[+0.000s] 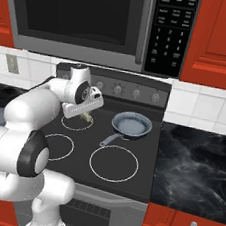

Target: Pick up the butter stick and place it in the pan. Then turn on the burner for the pan.

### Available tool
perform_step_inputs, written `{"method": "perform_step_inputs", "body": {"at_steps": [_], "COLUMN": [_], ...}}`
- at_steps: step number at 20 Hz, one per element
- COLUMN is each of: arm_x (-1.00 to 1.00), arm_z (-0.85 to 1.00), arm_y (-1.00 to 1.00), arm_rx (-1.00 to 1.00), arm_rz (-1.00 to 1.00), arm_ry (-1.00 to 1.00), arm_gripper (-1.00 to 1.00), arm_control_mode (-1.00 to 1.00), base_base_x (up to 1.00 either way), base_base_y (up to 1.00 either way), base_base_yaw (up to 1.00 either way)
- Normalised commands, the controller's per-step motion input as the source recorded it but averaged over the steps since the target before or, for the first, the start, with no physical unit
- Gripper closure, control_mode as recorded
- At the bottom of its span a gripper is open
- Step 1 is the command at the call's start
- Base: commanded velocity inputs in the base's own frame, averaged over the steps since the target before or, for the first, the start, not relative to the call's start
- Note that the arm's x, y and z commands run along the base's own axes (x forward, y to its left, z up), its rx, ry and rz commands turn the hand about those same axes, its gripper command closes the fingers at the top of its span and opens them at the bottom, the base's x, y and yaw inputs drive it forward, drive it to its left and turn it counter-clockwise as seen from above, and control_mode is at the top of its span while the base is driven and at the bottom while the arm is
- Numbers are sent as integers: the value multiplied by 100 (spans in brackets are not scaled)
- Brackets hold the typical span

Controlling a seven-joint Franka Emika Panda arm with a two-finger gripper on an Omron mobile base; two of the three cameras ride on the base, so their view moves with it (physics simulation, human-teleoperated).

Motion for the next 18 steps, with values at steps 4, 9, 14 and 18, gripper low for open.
{"method": "perform_step_inputs", "body": {"at_steps": [4, 9, 14, 18], "arm_x": [0, 0, 0, 3], "arm_z": [5, 1, 0, 0], "arm_y": [-39, -37, -38, -44], "arm_rx": [0, 0, 1, 4], "arm_rz": [-17, -17, -18, -17], "arm_ry": [0, 0, 0, 0], "arm_gripper": [100, 100, 100, 100], "arm_control_mode": [-100, -100, -100, -100], "base_base_x": [0, 0, 0, 0], "base_base_y": [0, 0, 0, 0], "base_base_yaw": [0, 0, 0, 0]}}
